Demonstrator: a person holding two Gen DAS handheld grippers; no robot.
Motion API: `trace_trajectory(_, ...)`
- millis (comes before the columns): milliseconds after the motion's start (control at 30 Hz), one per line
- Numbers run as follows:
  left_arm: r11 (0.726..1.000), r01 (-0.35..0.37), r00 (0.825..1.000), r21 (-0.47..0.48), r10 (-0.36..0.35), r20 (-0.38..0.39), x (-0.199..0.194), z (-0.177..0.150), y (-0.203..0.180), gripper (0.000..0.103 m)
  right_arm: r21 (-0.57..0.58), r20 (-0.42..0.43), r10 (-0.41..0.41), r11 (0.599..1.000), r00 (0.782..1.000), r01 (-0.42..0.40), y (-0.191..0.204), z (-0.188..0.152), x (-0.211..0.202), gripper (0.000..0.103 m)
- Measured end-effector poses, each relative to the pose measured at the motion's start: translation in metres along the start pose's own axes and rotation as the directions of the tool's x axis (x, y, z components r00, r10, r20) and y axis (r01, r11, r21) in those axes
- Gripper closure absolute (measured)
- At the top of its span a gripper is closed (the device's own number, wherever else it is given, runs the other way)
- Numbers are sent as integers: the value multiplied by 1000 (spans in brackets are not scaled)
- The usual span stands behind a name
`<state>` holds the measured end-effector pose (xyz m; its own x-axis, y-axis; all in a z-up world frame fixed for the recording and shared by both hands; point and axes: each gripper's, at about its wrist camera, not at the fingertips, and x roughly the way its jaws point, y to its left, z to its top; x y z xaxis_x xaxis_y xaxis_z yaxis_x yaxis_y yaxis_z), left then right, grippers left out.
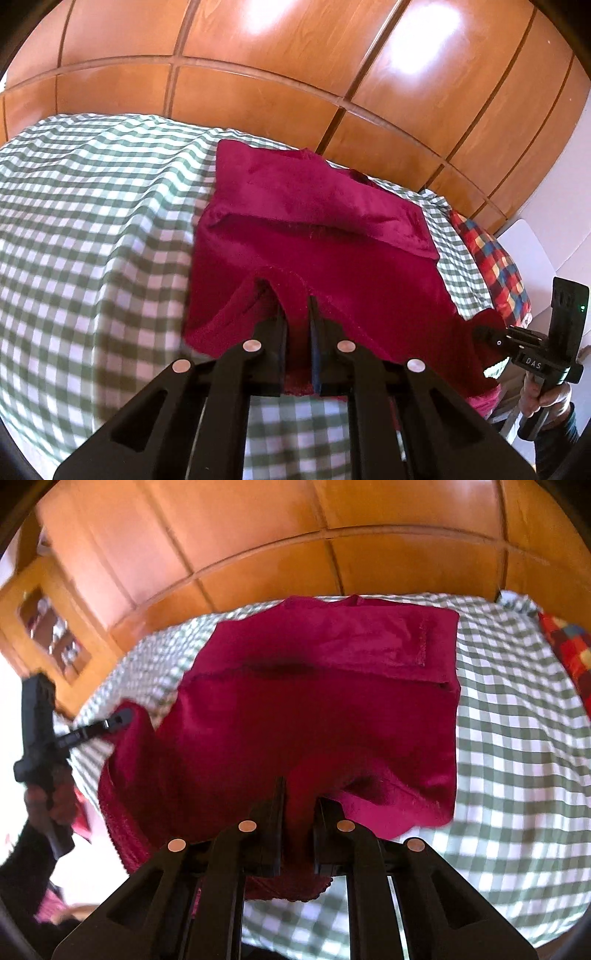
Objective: Fold small clothes
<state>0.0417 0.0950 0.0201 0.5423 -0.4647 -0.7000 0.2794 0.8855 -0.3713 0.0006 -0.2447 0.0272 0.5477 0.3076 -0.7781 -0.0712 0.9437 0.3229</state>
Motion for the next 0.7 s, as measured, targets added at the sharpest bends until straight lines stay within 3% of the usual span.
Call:
trace_trajectory(133, 999, -4, 1000, -40, 3, -21, 27, 24, 7, 95, 147, 19, 48, 988, 999, -50, -39, 34, 17, 92)
trace_trajectory(233, 990, 17, 999, -137, -22, -33, 52, 45, 26, 94, 219, 61, 51, 974, 997, -63, -64, 57, 30, 89)
trace_trajectory(267, 987, 8, 999, -163, -13, -32, 58, 50, 32, 93, 248, 78, 55, 966, 995, -73, -72, 62, 33, 70)
trace_trajectory(300, 982, 9, 999, -187, -16, -36, 66, 57, 39, 92, 272, 89, 64, 958, 994, -86, -79, 66, 34, 41)
trace_trajectory(333, 980, 15, 999, -200, -23, -38, 71, 60, 44, 90, 306, 110, 68, 947, 992, -99, -86, 68, 35, 30)
trace_trajectory(367, 975, 13, 999, -224, -22, -39, 75, 64, 51, 84, 343, 148, 53, 934, 988, -102, -94, 72, 31, 25)
trace_trajectory(400, 964, 16, 999, -264, -26, -34, 78, 68, 59, 68, 360, 165, 59, 926, 984, -116, -99, 72, 27, 25)
trace_trajectory(467, 947, 41, 999, -318, -43, 1, 72, 69, 73, 53, 380, 191, 71, 914, 979, -141, -104, 67, 19, 24)
trace_trajectory(600, 945, 66, 997, -321, -52, 51, 52, 61, 89, 50, 354, 168, 31, 931, 985, -90, -109, 40, 8, 22)
trace_trajectory(700, 967, 52, 998, -250, -43, 42, 40, 42, 95, 47, 312, 97, 1, 949, 995, -31, -102, 12, 14, 22)
